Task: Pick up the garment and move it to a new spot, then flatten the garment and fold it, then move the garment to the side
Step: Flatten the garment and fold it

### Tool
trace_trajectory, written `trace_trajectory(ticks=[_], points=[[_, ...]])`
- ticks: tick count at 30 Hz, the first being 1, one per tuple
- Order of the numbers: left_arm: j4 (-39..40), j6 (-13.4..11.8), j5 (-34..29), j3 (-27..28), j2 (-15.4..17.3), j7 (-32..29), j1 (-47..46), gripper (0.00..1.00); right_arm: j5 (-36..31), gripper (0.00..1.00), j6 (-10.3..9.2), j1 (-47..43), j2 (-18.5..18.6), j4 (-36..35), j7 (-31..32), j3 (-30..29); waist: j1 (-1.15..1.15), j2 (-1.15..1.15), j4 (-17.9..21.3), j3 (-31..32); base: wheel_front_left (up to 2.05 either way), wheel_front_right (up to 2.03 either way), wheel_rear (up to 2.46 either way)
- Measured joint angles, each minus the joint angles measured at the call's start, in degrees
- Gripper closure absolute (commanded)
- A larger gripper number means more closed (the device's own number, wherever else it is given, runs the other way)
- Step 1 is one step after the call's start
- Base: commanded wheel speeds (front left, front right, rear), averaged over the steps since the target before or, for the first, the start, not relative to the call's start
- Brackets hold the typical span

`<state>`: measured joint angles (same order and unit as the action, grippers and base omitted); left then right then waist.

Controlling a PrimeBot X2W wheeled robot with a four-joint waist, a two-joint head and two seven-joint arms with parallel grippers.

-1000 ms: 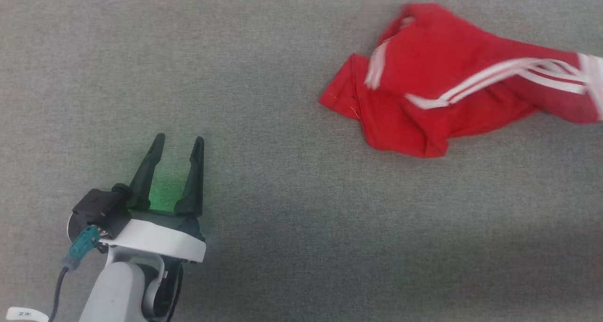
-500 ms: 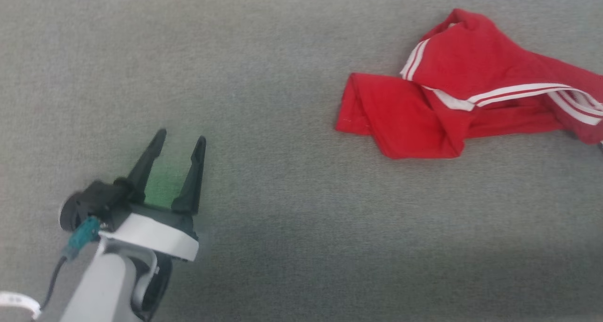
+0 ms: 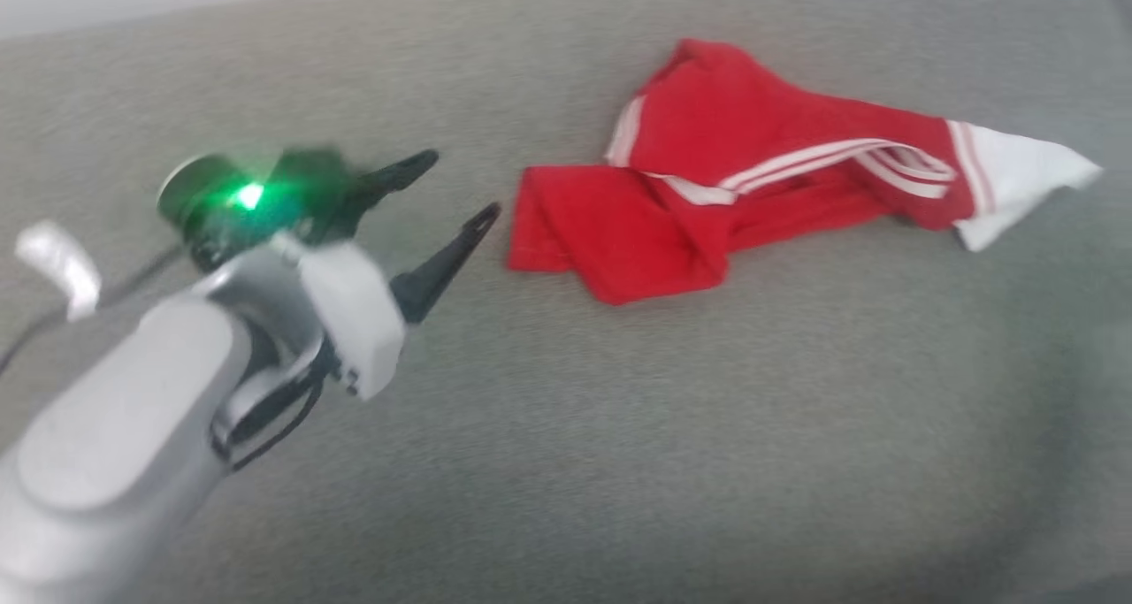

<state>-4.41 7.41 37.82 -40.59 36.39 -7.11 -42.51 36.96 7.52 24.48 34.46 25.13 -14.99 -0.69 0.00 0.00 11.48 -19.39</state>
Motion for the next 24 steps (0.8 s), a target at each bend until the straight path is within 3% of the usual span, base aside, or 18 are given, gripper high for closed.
trace_trajectory(ticks=[5,11,16,23,24], points=[[-2.0,0.0,13.2,-9.2,1.1,-14.2,-11.7,0.00,-2.6,0.00,0.00,-4.9,-7.7,-10.3,-0.1,0.7,0.00,0.00,4.8,-0.6,0.00,0.00,0.00],[-10.6,0.0,25.1,-14.7,-2.4,-26.9,-22.4,0.00,-4.0,0.00,-0.01,-5.5,-12.0,-14.6,-0.1,4.7,0.00,0.00,9.7,-3.0,0.00,0.00,0.00],[-16.4,0.0,27.2,-18.7,-4.9,-30.2,-28.2,0.00,-4.2,0.00,-0.01,-4.7,-13.7,-16.1,-0.1,6.9,0.00,0.00,13.0,-5.8,0.00,0.00,0.00],[-20.3,0.0,27.4,-24.4,-6.7,-29.4,-31.1,0.00,-4.2,0.00,-0.01,-4.1,-14.9,-16.3,-0.1,7.5,0.00,0.00,15.9,-8.5,0.00,0.00,0.00],[-20.8,0.0,27.5,-25.2,-6.8,-28.8,-31.4,0.07,-4.2,0.00,-0.01,-3.9,-15.2,-16.2,-0.1,7.6,0.00,0.00,16.3,-8.8,0.00,0.00,0.00]])
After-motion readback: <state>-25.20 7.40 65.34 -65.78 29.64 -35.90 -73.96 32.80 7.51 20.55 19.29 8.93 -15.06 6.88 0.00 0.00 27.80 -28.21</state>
